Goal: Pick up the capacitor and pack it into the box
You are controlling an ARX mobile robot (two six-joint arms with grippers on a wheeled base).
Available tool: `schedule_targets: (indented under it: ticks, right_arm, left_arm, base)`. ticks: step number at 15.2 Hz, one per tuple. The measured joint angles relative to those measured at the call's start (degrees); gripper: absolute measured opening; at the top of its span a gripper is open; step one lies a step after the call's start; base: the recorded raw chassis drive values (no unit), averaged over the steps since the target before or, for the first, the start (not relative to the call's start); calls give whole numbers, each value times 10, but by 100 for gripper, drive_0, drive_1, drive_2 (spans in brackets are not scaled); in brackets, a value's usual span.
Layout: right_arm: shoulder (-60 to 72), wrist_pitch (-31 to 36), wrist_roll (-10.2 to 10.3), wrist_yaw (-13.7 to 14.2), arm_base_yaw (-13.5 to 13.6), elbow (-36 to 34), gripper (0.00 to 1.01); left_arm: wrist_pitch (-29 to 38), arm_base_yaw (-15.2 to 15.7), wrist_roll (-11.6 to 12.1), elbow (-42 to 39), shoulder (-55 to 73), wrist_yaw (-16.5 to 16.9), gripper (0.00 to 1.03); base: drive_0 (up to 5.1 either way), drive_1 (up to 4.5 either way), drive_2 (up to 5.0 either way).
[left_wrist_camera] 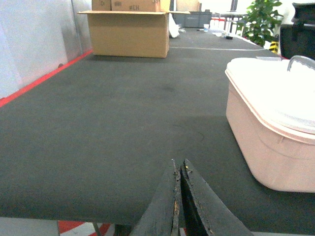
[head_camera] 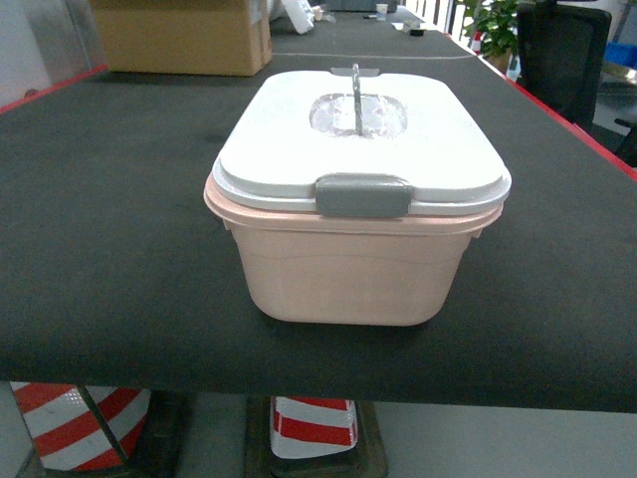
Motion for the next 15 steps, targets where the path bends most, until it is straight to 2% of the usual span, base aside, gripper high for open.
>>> schedule_targets:
  ticks: [4,10,12,13,15]
  right_arm:
    - [0,0,0,0,0,0,98]
    - [0,0,0,0,0,0,98]
    - [0,0,0,0,0,0,98]
    - [0,0,0,0,0,0,98]
    - [0,0,0,0,0,0,98]
  left_arm:
    - [-71,0,0,0,-71,0,2]
    - [-126,0,0,0,-127,0,2]
    - [-234,0,0,0,-212,0,2]
    - [-215,0,0,1,-219,1,2]
    - [-232,0,0,0,-219,-1,2]
  base:
    - [0,0,0]
    - [0,0,0]
    - [0,0,0]
    - [0,0,0]
    - [0,0,0]
